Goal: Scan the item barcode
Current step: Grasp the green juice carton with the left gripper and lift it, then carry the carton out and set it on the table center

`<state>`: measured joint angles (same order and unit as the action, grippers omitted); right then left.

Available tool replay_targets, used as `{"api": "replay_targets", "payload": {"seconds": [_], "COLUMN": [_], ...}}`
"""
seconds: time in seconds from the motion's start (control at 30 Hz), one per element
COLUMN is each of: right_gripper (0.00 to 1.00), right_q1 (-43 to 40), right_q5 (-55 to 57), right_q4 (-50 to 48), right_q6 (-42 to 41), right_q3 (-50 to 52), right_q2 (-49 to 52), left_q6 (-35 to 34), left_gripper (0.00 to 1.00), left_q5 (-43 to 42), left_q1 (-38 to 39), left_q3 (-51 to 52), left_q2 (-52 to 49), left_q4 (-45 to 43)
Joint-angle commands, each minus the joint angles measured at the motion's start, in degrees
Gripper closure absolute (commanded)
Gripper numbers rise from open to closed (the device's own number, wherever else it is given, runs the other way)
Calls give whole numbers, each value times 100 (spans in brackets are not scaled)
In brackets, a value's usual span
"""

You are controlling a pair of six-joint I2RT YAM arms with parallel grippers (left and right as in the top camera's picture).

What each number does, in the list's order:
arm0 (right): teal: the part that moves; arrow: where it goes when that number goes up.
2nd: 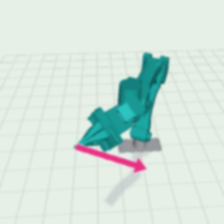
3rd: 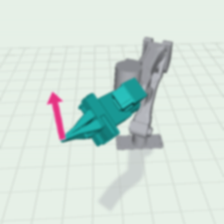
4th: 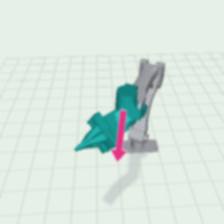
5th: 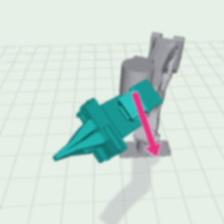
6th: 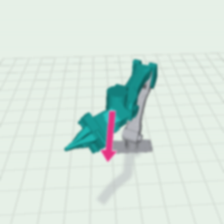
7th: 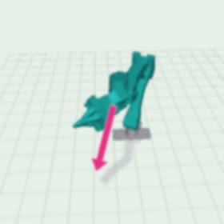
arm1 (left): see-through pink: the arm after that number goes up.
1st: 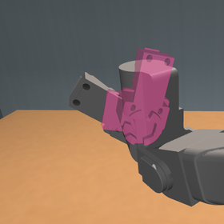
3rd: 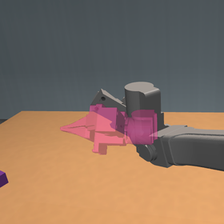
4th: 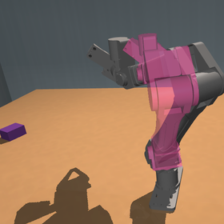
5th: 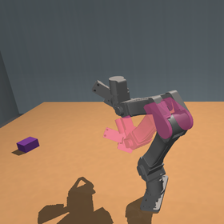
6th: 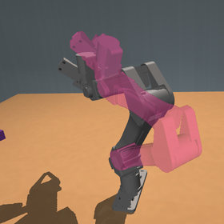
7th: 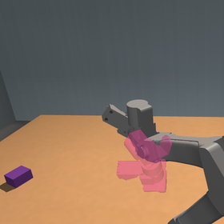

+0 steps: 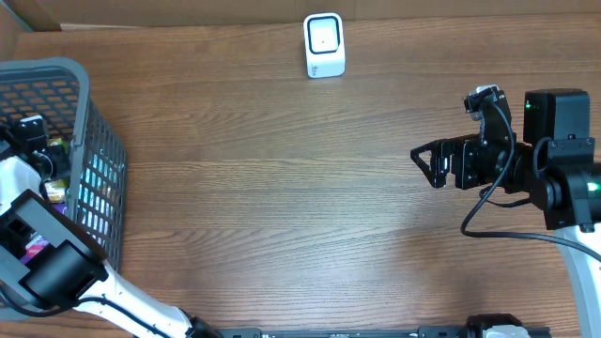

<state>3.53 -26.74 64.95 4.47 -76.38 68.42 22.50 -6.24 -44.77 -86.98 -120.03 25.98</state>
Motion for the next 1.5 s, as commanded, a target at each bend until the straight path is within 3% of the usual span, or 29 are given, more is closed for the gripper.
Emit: {"api": "replay_targets", "payload": {"seconds": [0.0, 0.17, 0.37, 0.57, 0.77, 0.9, 1.13, 1.3, 1.47], "right_gripper": [0, 0, 0, 0, 0, 0, 0, 0, 0], "right_q1": [26, 26, 26, 26, 26, 26, 26, 26, 26], "right_q5": [-37, -37, -37, -35, -37, -37, -37, -37, -35], "right_q4": [-33, -42, -166, -190, -208, -205, -203, -203, -199], "right_q6": [-20, -20, -20, -17, -17, -17, -20, -17, -17], "right_q3": [-120, -120, -120, -120, -120, -120, -120, -120, -120], "right_q2": [-15, -15, -15, -15, -15, -15, -15, -15, -15], "left_q6": [-1185, -2050, -2085, -2221, -2750, -2743, -2953, -3856, -4186], "left_gripper": [89, 91, 95, 96, 96, 96, 96, 96, 96], "left_q5": [-323, -330, -328, -444, -1102, -1606, -1482, -717, -616], "left_q1": [59, 70, 192, 448, 1237, 2118, 3906, 5217, 6043], "left_q3": [-337, -1027, -1985, -2048, -2044, -1991, -1440, -678, -293], "left_q2": [431, 1137, 2328, 3462, 4116, 4011, 3331, 2446, 1475], "left_q4": [358, 901, 1921, 2243, 3084, 3753, 4323, 3985, 3296]}}
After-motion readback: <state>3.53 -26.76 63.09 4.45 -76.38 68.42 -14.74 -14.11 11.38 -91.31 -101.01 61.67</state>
